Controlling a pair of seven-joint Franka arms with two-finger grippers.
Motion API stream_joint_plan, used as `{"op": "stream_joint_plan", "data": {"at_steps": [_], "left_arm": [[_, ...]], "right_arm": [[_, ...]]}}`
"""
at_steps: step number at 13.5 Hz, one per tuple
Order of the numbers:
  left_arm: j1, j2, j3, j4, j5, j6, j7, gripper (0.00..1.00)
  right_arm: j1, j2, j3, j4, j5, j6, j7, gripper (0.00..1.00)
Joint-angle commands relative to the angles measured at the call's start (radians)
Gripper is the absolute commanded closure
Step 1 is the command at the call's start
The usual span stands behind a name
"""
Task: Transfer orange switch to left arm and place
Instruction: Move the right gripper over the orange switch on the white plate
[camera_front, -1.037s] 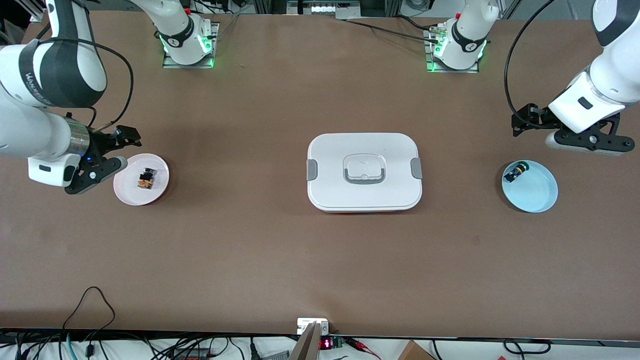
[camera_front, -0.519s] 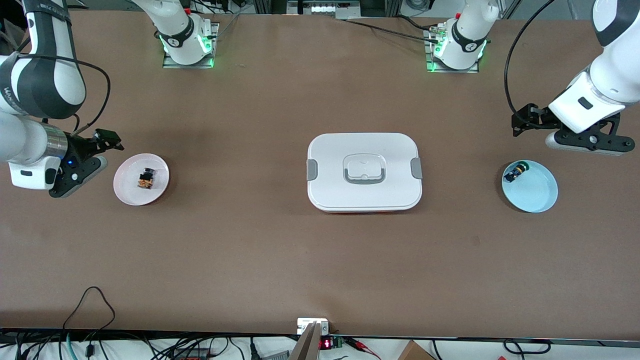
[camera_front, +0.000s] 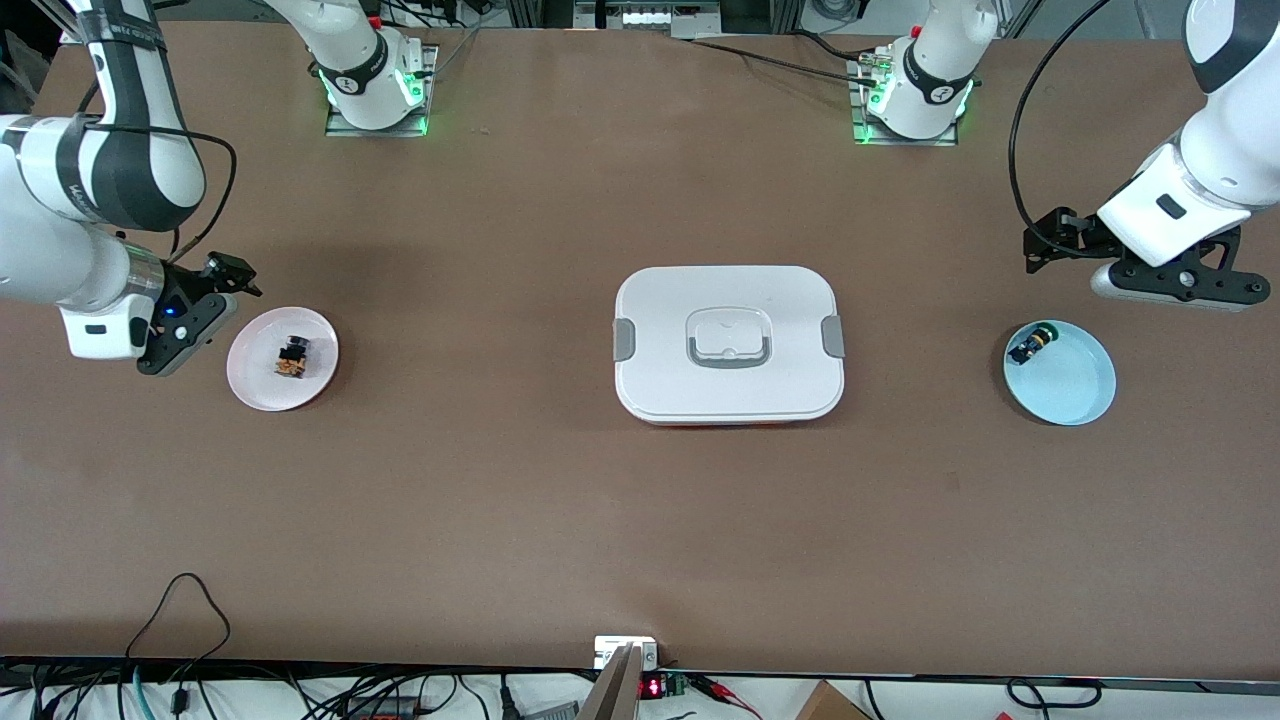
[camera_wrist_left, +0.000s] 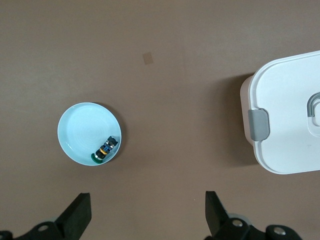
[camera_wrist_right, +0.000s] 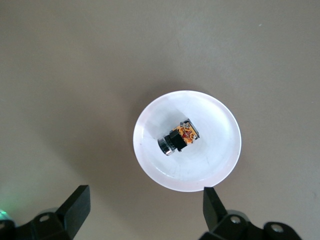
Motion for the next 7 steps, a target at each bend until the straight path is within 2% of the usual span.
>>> {"op": "stream_joint_plan", "data": {"at_steps": [1, 4, 7], "left_arm": [[0.003, 0.016, 0.0, 0.031, -0.01, -0.014, 0.025, 0.0], [0.001, 0.016, 0.0, 0.032, -0.012, -0.016, 0.025, 0.0], [0.001, 0.016, 0.0, 0.032, -0.012, -0.016, 0.025, 0.0]], "right_arm": [[-0.044, -0.031, 0.007, -0.154, 0.0, 0.176, -0.146, 0.0], [-0.075, -0.012, 0.007, -0.237, 0.002, 0.301, -0.241, 0.0], [-0.083, 0.038, 0.007, -0.239, 0.002, 0.356, -0.339, 0.0]]}}
